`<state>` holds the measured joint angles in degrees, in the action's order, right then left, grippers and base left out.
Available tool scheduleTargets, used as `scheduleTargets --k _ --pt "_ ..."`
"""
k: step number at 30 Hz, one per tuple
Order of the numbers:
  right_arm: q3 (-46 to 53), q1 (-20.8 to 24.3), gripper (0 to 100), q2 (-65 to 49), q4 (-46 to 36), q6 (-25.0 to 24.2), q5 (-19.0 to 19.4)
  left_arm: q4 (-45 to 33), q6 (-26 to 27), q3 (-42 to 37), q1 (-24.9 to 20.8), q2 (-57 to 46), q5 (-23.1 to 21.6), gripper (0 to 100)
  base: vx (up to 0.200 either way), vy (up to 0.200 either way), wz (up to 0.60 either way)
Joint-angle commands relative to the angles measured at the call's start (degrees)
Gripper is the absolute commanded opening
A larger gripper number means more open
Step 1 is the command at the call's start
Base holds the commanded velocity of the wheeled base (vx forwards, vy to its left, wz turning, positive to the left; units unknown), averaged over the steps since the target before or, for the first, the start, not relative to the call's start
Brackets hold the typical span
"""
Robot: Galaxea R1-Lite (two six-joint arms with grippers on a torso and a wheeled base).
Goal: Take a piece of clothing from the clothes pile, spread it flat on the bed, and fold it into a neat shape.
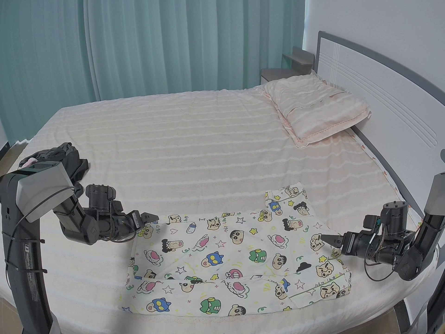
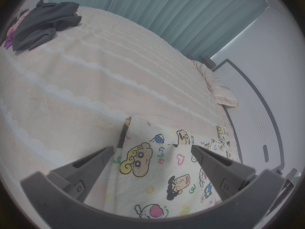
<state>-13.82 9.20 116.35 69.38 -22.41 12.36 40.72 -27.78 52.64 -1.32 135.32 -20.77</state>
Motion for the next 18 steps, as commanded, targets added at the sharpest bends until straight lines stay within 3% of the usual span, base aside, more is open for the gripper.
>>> scheduleTargets --k 1,7,8,13,18 --pt "0.2 0.6 100 0.3 0.0 0.0 0.0 0.1 -0.1 0.4 -0.3 0.8 0.0 100 0.0 0.0 0.0" --pt "0.2 1.3 100 0.4 0.1 -0.2 0.0 0.1 -0.2 1.2 -0.4 1.4 0.0 100 0.0 0.0 0.0" --pt "0.0 1.2 100 0.4 0.1 -0.4 -0.1 0.1 -0.1 1.2 -0.4 1.4 0.0 0 0.0 0.0 0.0" --pt "-0.9 1.2 100 -0.2 0.2 -0.8 -0.1 0.1 -0.3 1.7 -0.3 1.8 0.0 0 0.0 0.0 0.0" --pt "-8.0 0.5 100 1.3 -1.9 -0.8 -1.0 0.0 -0.4 2.1 -0.3 2.3 0.6 0 0.0 0.0 0.0"
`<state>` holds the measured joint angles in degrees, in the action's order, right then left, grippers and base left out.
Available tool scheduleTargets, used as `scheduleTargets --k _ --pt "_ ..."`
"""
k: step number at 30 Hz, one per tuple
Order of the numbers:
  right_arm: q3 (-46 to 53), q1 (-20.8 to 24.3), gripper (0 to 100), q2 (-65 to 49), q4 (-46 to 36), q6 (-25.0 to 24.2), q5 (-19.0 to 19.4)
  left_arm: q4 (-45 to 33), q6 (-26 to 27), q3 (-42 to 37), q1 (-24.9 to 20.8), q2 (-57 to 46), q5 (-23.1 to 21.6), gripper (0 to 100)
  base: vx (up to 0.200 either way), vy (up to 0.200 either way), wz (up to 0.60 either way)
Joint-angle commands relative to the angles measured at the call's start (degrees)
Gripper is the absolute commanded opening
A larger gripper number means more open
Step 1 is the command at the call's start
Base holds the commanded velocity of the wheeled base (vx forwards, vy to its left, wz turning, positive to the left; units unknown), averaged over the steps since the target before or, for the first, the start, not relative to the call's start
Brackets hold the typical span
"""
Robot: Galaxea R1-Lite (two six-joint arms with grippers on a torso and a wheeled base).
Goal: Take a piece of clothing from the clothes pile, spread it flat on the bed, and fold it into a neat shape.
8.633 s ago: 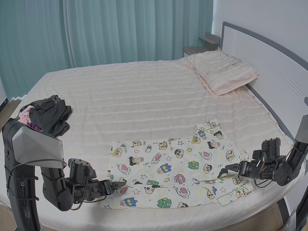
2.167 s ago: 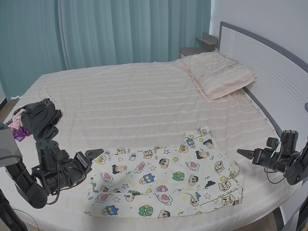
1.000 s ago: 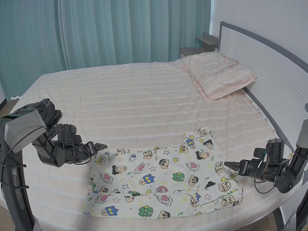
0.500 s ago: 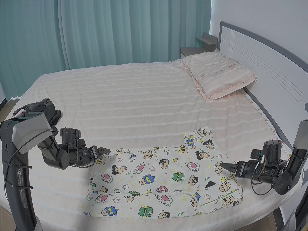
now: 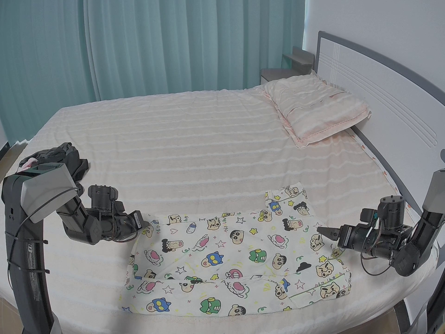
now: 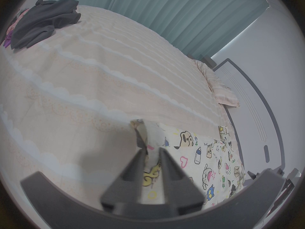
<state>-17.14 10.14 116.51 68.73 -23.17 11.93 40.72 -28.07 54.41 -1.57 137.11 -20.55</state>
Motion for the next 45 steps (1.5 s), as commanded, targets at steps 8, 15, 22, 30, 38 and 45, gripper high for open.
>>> scheduleTargets --k 8,15,22,30,38,45 --pt "-25.2 -0.7 100 6.1 -20.4 -0.7 -1.6 1.1 -6.3 2.0 0.3 0.4 0.7 0 0.0 0.0 0.0" --pt "-40.3 -0.7 100 13.7 -30.1 -5.5 -1.7 5.5 -9.8 2.7 0.5 1.2 3.4 0 0.0 0.0 0.0" --pt "-46.8 -1.2 100 18.5 -32.5 -5.5 -3.3 6.6 -12.1 4.4 0.6 2.1 4.7 0 0.0 0.0 0.0" --pt "-55.2 -1.0 100 24.3 -37.2 -5.5 -7.2 6.4 -13.2 5.6 1.0 2.4 6.0 0 0.0 0.0 0.0" --pt "-59.8 -0.7 100 26.4 -41.6 -5.4 -7.8 6.1 -13.5 6.4 1.0 3.3 7.9 0 0.0 0.0 0.0" --pt "-66.0 1.5 100 28.0 -47.6 -5.5 -7.8 6.0 -13.5 6.0 1.0 3.2 7.8 0 0.0 0.0 0.0"
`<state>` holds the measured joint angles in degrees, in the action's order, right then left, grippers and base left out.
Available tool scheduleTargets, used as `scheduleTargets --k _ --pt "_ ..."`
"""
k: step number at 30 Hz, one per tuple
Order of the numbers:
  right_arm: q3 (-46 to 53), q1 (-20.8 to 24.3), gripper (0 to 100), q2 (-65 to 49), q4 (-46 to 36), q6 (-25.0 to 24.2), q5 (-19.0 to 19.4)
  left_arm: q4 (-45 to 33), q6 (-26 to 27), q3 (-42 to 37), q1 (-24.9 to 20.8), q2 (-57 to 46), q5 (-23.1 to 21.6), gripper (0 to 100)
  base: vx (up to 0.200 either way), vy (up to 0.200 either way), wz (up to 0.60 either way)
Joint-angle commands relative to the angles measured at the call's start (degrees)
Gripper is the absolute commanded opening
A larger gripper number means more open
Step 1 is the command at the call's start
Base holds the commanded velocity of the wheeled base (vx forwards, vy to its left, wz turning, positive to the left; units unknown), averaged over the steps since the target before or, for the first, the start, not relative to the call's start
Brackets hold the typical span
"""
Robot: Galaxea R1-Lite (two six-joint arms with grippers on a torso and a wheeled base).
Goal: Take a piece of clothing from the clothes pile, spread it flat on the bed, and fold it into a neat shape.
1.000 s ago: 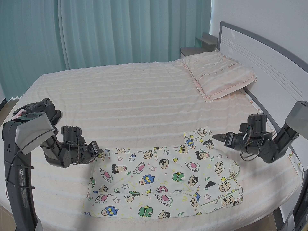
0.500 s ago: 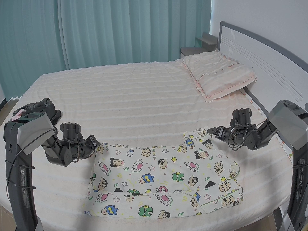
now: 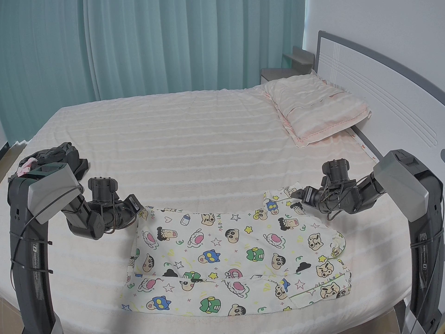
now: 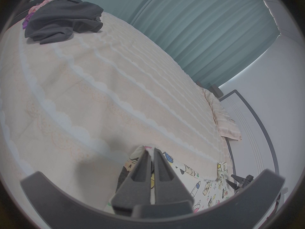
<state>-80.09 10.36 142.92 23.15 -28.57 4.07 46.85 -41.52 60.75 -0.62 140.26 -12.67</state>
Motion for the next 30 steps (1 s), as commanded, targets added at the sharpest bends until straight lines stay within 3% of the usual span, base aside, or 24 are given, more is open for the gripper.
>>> scheduleTargets --k 1,15,25,26,30 --pt "-3.1 1.3 100 1.6 -2.1 -0.1 0.1 -0.1 -0.1 -0.4 0.0 0.0 -0.1 0 0.0 0.0 0.0" --pt "-8.0 2.4 100 1.9 -11.5 0.0 0.2 0.0 -0.1 -0.7 0.0 -0.1 -0.1 0 0.0 0.0 0.0" --pt "-14.7 2.0 100 3.1 -23.6 -0.3 3.5 0.0 -0.1 -0.8 0.0 -0.2 -0.1 0 0.0 0.0 0.0" --pt "-15.3 2.0 0 3.2 -24.6 -0.3 3.5 0.1 -0.1 -0.8 0.0 -0.2 -0.1 0 0.0 0.0 0.0" --pt "-15.6 2.0 0 3.2 -25.0 -0.2 4.0 0.1 -0.1 -0.8 0.0 -0.2 -0.1 0 0.0 0.0 0.0"
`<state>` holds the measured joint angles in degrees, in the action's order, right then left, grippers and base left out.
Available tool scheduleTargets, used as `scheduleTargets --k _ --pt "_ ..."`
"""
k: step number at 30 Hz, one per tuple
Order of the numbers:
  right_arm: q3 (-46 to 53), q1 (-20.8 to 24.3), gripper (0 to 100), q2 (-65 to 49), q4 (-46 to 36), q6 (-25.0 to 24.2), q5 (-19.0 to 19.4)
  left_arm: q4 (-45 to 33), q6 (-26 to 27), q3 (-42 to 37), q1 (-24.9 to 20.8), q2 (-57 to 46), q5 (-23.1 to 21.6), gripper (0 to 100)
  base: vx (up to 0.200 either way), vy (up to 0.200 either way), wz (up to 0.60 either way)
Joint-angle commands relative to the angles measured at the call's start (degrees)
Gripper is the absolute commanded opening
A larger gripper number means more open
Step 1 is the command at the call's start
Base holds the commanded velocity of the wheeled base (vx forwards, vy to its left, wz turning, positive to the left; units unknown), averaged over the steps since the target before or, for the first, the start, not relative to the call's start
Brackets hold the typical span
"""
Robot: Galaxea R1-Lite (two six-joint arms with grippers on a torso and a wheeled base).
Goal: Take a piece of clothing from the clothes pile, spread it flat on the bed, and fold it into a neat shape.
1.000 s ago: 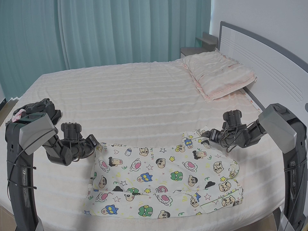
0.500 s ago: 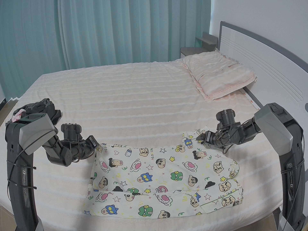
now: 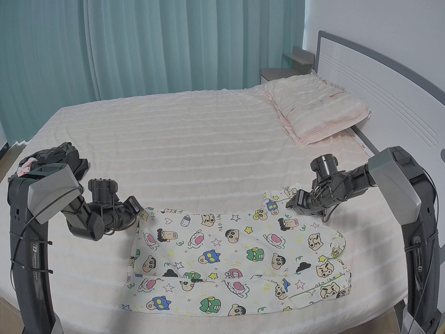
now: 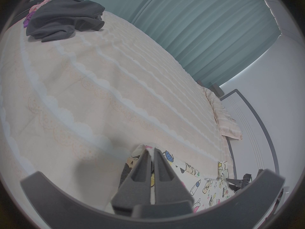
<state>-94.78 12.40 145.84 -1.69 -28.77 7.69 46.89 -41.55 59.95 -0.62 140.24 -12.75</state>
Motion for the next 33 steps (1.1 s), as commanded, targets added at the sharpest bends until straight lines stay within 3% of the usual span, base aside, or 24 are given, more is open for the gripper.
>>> scheduleTargets --k 1,13,18,23,33 --pt "-1.0 0.0 0 0.3 -0.2 0.0 1.0 0.0 0.0 0.0 0.0 -0.1 0.0 0 0.0 0.0 0.0" --pt "-0.7 -0.4 0 0.3 0.9 -1.7 1.2 0.2 0.0 0.0 0.0 -0.1 0.0 0 0.0 0.0 0.0" --pt "0.6 -3.3 0 -1.7 3.0 -2.9 1.8 0.6 -1.5 0.3 0.1 -0.2 0.0 0 0.0 0.0 0.0" --pt "4.8 -4.9 0 -4.8 4.1 -2.8 6.5 3.3 -3.5 0.2 0.0 -0.2 0.1 0 0.0 0.0 0.0" --pt "11.3 -4.9 0 -5.1 16.2 -2.7 7.7 3.9 -4.2 0.3 0.1 -0.2 0.4 0 0.0 0.0 0.0"
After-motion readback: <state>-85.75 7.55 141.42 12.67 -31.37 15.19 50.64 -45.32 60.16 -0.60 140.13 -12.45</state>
